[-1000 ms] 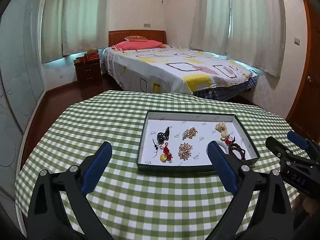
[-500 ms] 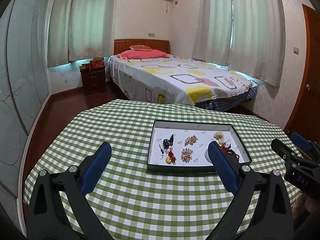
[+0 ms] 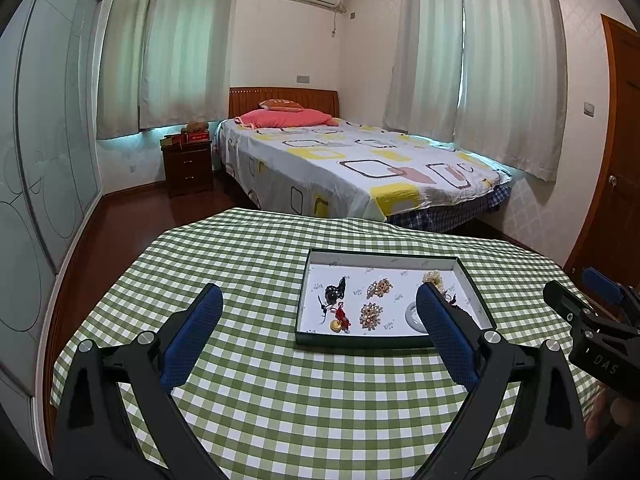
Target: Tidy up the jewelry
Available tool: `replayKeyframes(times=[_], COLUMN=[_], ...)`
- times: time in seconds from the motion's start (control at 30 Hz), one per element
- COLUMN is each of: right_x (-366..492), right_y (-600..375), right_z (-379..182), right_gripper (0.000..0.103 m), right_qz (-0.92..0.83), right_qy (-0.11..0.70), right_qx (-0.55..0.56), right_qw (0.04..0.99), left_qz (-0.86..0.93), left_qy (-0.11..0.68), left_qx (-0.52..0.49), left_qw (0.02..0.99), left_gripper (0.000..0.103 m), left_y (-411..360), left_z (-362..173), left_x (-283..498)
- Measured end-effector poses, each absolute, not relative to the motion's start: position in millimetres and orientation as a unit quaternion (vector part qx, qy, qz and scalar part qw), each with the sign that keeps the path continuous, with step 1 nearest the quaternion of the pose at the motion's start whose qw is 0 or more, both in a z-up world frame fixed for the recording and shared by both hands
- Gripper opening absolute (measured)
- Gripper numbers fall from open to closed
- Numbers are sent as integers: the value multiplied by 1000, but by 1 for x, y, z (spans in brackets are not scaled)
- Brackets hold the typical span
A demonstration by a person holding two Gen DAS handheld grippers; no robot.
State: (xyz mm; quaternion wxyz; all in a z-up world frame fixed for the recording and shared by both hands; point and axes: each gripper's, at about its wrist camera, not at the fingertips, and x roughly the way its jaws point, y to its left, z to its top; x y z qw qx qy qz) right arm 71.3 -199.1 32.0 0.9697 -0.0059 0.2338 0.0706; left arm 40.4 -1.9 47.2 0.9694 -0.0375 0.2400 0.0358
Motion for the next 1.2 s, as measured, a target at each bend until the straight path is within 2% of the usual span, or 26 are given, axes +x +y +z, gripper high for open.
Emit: replayKeyframes(times=[1.2], right_x=[69], right_y=[-197], right_z=[34], right_gripper=[84], right_qz=[72], right_qy=[231], right_qx=[-6], right_qw=[970], left_qz=[36], left_qy=[241], left_qx=[-41], left_qw=[969], left_gripper=[95], left_y=[-1], left_z=[48], left_x=[37])
